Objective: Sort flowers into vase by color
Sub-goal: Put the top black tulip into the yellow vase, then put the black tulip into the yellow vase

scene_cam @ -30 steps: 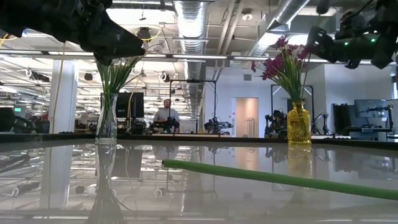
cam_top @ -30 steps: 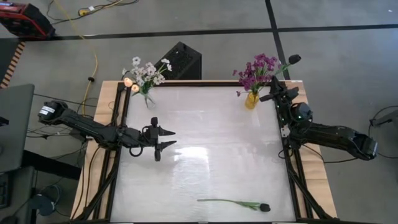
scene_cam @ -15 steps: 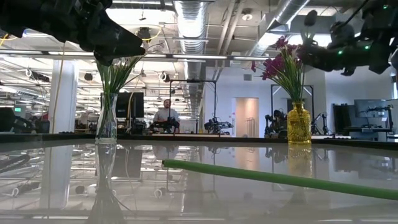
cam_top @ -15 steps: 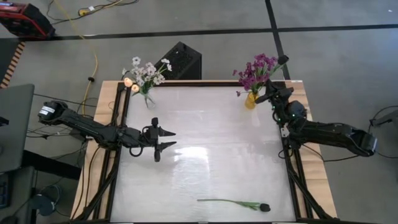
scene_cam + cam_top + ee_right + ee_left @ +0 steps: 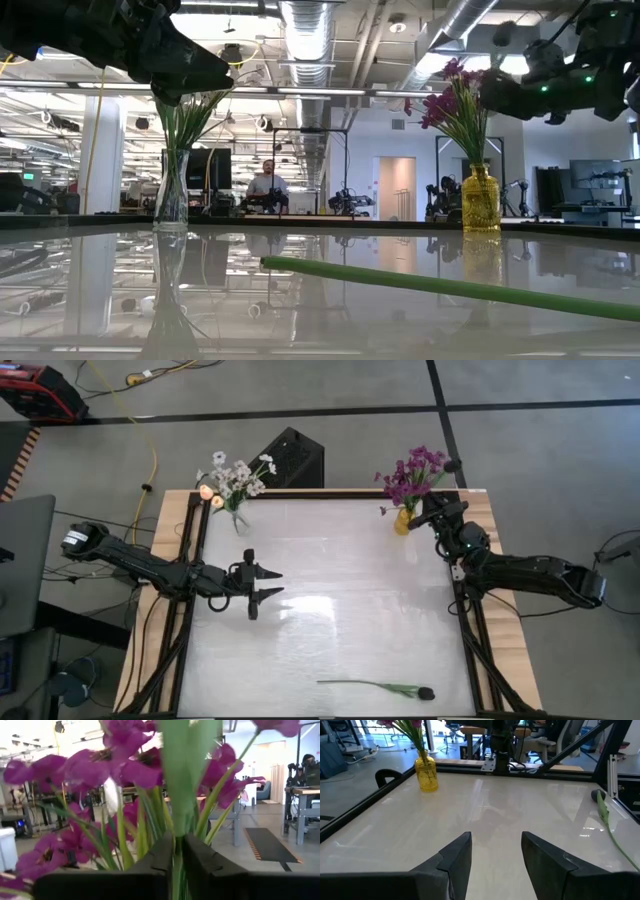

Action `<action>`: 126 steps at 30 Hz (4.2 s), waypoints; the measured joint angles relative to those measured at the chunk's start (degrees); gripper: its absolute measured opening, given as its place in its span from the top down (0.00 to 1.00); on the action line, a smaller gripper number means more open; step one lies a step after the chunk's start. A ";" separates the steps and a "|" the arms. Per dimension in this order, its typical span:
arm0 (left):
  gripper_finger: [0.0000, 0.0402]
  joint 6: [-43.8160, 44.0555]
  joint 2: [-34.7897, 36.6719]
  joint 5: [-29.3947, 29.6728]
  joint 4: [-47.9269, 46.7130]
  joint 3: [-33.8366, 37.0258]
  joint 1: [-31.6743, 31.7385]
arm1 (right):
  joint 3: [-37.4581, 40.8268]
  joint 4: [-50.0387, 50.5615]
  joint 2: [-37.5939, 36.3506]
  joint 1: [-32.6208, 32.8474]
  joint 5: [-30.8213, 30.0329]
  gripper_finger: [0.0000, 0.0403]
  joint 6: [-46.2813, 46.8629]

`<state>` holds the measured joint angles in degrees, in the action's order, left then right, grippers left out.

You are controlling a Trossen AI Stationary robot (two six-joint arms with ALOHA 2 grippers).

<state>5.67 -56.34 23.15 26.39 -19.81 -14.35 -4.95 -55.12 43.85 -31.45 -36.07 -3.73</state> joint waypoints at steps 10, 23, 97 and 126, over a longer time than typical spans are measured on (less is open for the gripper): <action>0.60 0.92 -0.01 -0.31 0.00 0.00 0.00 | -1.52 8.14 -0.04 5.07 -4.79 0.62 -10.59; 0.60 0.63 -0.01 -0.01 0.02 0.00 0.00 | -18.55 51.45 -0.04 10.73 -19.82 0.51 -5.78; 0.60 8.42 -53.73 -18.20 -16.13 -44.26 -17.57 | -54.30 70.01 49.30 71.20 28.43 0.38 41.27; 0.87 15.00 -68.88 -8.24 -20.00 -55.00 -17.83 | -54.97 76.53 49.20 76.67 23.60 0.38 48.24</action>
<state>20.68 -125.22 14.91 6.39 -74.81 -32.18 -59.92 21.41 93.05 45.22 -12.47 44.51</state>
